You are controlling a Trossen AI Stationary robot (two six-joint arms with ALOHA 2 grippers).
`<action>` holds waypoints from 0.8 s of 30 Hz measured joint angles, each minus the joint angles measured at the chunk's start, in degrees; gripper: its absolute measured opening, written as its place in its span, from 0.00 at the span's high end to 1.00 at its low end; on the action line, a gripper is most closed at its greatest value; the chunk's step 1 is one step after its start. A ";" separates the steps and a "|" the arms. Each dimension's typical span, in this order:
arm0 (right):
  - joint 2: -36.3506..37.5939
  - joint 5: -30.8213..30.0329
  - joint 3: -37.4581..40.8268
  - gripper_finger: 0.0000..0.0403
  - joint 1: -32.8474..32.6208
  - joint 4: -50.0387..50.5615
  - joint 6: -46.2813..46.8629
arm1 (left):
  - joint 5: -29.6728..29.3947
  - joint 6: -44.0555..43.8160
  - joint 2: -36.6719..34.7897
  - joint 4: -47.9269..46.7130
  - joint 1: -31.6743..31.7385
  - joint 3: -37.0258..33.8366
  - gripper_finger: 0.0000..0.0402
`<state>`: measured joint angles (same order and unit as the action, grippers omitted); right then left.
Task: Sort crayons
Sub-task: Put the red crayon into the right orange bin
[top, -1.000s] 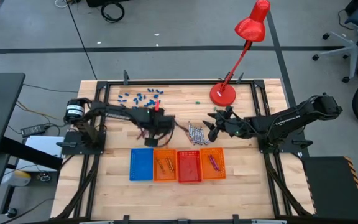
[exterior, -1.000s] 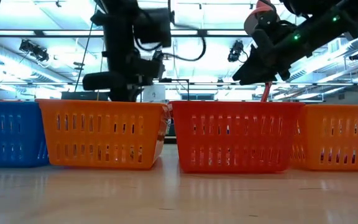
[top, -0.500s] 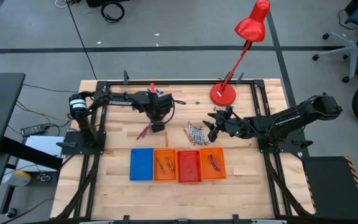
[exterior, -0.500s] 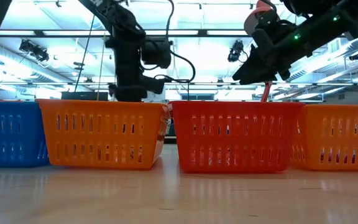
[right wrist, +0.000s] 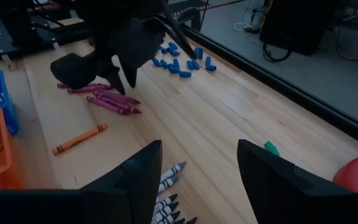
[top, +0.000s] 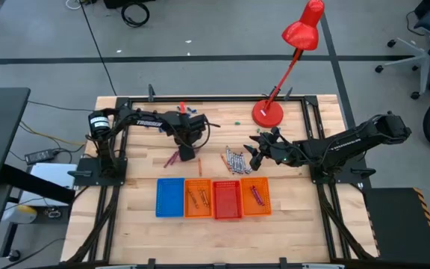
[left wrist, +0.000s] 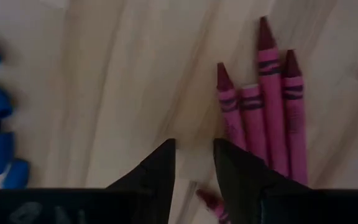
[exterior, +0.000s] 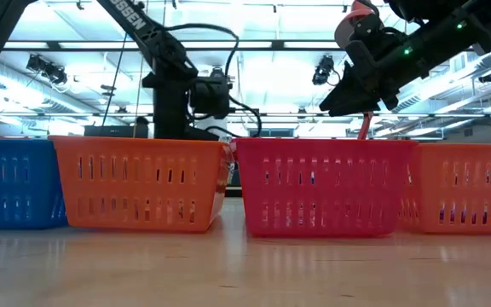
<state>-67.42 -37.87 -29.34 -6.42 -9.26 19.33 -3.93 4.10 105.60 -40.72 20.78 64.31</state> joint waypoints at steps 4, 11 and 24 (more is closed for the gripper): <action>0.00 0.00 0.00 0.47 0.00 -0.25 0.02 | 0.15 -0.26 -0.44 2.02 0.04 -2.06 0.69; 0.00 0.00 0.00 0.47 0.00 -0.54 0.02 | -0.09 0.31 -1.65 1.58 0.29 -1.65 0.69; 0.00 0.00 0.00 0.47 0.00 -0.91 0.00 | 2.16 -1.77 -5.05 -1.25 -1.85 -1.17 0.69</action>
<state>-67.42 -37.87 -29.34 -6.42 -10.17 19.33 -1.77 2.33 100.56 -41.98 18.93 63.13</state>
